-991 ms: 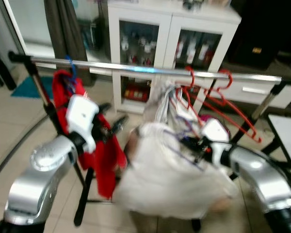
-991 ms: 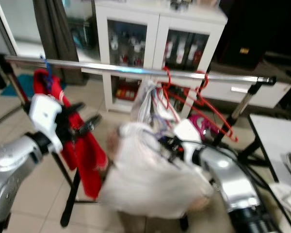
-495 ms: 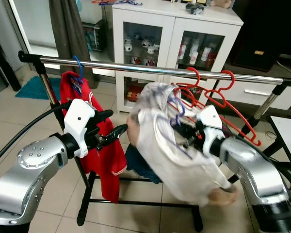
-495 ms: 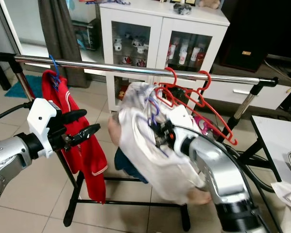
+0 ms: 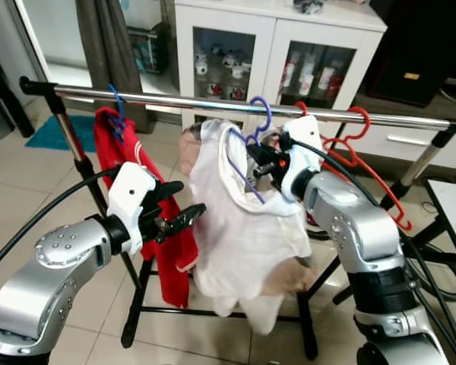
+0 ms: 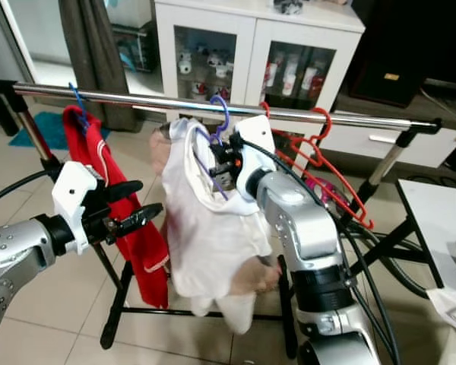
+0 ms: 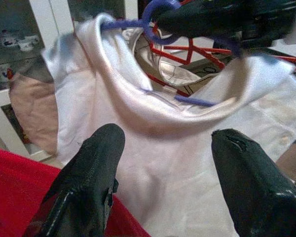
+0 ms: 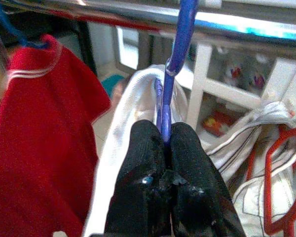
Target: Hang hanger
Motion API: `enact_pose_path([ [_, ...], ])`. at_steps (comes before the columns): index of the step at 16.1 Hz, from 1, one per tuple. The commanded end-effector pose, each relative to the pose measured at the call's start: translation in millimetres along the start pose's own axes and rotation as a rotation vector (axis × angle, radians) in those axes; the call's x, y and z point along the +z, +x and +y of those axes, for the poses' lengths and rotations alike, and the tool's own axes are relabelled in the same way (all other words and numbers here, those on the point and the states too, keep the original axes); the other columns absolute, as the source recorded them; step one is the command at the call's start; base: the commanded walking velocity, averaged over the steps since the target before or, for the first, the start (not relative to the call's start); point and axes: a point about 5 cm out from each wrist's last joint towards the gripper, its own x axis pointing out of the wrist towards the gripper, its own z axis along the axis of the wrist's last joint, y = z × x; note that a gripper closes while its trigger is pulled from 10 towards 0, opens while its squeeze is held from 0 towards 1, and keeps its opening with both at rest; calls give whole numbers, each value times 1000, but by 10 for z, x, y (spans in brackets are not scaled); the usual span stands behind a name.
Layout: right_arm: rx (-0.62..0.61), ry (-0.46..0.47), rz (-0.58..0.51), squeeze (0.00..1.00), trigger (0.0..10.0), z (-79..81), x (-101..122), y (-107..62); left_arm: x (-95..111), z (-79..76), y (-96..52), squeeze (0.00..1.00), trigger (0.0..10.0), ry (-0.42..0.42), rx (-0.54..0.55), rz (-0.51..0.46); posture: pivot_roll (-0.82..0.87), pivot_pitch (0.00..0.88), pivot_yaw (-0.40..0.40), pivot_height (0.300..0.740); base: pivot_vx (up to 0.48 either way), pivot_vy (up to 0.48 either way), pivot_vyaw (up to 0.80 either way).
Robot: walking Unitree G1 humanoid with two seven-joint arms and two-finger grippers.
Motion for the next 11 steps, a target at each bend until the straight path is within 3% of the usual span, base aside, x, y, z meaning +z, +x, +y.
enact_pose_path([
  [1, -73, -24, -3, 0, 10000, -62, 83, 90, 13, -7, 6, 0, 10000, 4, -4, 2, 45, 0, -63, 740, 0, 0, 0],
  [6, -205, 32, 53, 0, 10000, -148, 111, 378, 21, 2, 11, 0, 10000, -10, -16, -2, 47, 0, -64, 740, 0, 0, 0],
  [10, -159, 29, 173, 0, 10000, -82, -69, 454, -5, 28, 15, 0, 10000, 6, -1, 19, 49, 0, -64, 740, 0, 0, 0],
  [11, -95, 14, 186, 337, 10000, -51, -133, 412, -19, 43, 18, 0, 10000, 21, 22, 30, 49, 0, -64, 740, 0, 0, 0],
])
